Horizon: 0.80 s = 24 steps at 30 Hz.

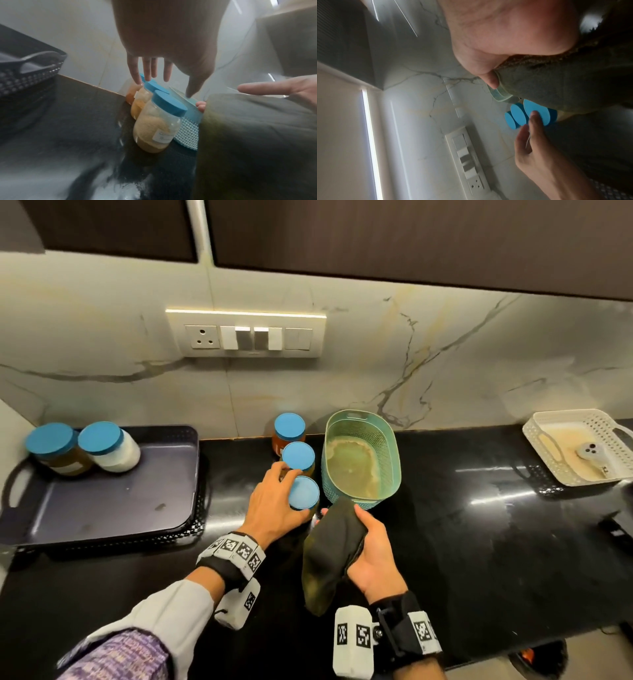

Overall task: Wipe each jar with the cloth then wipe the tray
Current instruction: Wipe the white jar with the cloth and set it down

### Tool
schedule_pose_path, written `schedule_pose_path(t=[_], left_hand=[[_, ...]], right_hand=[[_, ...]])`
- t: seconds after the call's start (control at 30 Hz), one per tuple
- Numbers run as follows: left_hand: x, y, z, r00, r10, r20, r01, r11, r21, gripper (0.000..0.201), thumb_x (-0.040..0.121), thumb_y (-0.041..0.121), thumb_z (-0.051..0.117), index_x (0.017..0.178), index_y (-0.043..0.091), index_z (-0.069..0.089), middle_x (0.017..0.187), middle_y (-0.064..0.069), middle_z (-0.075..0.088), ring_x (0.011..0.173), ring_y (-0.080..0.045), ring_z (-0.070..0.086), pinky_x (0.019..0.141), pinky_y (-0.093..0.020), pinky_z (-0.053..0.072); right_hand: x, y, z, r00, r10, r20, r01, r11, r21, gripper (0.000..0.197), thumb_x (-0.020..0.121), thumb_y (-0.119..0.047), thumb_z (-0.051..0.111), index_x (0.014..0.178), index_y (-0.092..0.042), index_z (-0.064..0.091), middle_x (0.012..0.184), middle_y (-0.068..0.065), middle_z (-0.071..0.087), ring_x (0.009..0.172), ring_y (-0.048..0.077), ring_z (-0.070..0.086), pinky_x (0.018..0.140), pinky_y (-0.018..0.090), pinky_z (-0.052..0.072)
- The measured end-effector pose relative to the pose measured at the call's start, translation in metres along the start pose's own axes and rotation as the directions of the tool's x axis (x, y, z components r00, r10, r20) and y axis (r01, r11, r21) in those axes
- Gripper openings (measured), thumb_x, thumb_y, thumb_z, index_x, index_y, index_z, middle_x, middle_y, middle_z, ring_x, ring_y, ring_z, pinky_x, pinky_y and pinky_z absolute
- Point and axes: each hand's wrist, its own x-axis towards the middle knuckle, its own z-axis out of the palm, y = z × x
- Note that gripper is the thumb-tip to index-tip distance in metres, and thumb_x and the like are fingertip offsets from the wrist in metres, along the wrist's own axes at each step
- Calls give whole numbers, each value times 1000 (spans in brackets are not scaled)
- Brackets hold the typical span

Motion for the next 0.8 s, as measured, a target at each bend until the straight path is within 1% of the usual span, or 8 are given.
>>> schedule_pose_path(t=[0.1, 0.17, 0.27, 0.33, 0.43, 0.5, 0.63, 0.8], left_hand=[[-13, -17, -12, 984, -28, -178, 13, 997, -82, 32, 84, 44, 79, 87, 14, 67, 110, 3, 57, 89, -14, 58, 70, -30, 49], [-23, -30, -23, 966, -63, -252, 39, 994, -101, 29, 95, 29, 73, 74, 13, 60, 100, 4, 57, 76, -12, 54, 66, -27, 40], [-37, -56, -45, 965, -111, -238, 86, 990, -116, 13, 94, 11, 68, 86, 15, 58, 110, 3, 52, 75, -12, 53, 65, -25, 38], [-45, -82, -62, 963, -157, -218, 132, 983, -124, 26, 81, 1, 68, 101, 16, 59, 118, 2, 49, 79, -17, 55, 64, -28, 39], [-46, -123, -94, 929, -238, -282, 214, 970, -114, 39, 75, 6, 74, 111, 13, 62, 121, -4, 54, 99, -27, 61, 75, -40, 51], [-39, -155, -121, 886, -297, -357, 287, 954, -84, 41, 77, 9, 78, 116, 7, 63, 121, -12, 58, 110, -34, 61, 84, -46, 51], [-10, -216, -174, 828, -370, -422, 383, 922, -57, 56, 77, 11, 80, 128, -3, 60, 127, -23, 58, 117, -45, 58, 94, -52, 48], [22, -268, -207, 821, -481, -307, 525, 848, 73, 79, 78, 28, 87, 140, -1, 49, 137, -26, 52, 127, -47, 50, 104, -55, 44]], right_hand=[[5, 6, 22, 1000, 13, 27, -11, 999, -47, 42, 99, -29, 60, 127, 0, 67, 129, 25, 67, 125, 40, 60, 116, 52, 41], [7, 14, 40, 999, 14, 38, -10, 996, -90, 40, 97, -25, 61, 128, -1, 67, 128, 25, 68, 125, 41, 61, 115, 52, 42], [12, 29, 69, 998, 37, 48, -29, 988, -152, 39, 97, -23, 61, 126, 1, 67, 127, 25, 68, 114, 38, 67, 109, 49, 48], [13, 41, 90, 996, 66, 67, -53, 982, -183, 32, 98, -22, 59, 116, 2, 70, 128, 24, 67, 111, 37, 65, 111, 50, 46], [13, 61, 120, 992, 75, 97, -51, 972, -228, 29, 100, -21, 58, 114, 1, 71, 126, 25, 68, 114, 39, 64, 114, 53, 43], [15, 78, 138, 991, 93, 101, -63, 963, -264, 35, 99, -22, 60, 124, 1, 68, 126, 23, 70, 119, 39, 64, 112, 54, 44], [10, 105, 167, 990, 103, 96, -70, 951, -300, 35, 99, -23, 61, 127, -2, 67, 121, 19, 73, 120, 39, 66, 102, 51, 53], [-4, 122, 183, 989, 90, 113, -50, 947, -318, 34, 99, -24, 61, 123, -1, 68, 118, 20, 74, 116, 38, 68, 99, 48, 55]])
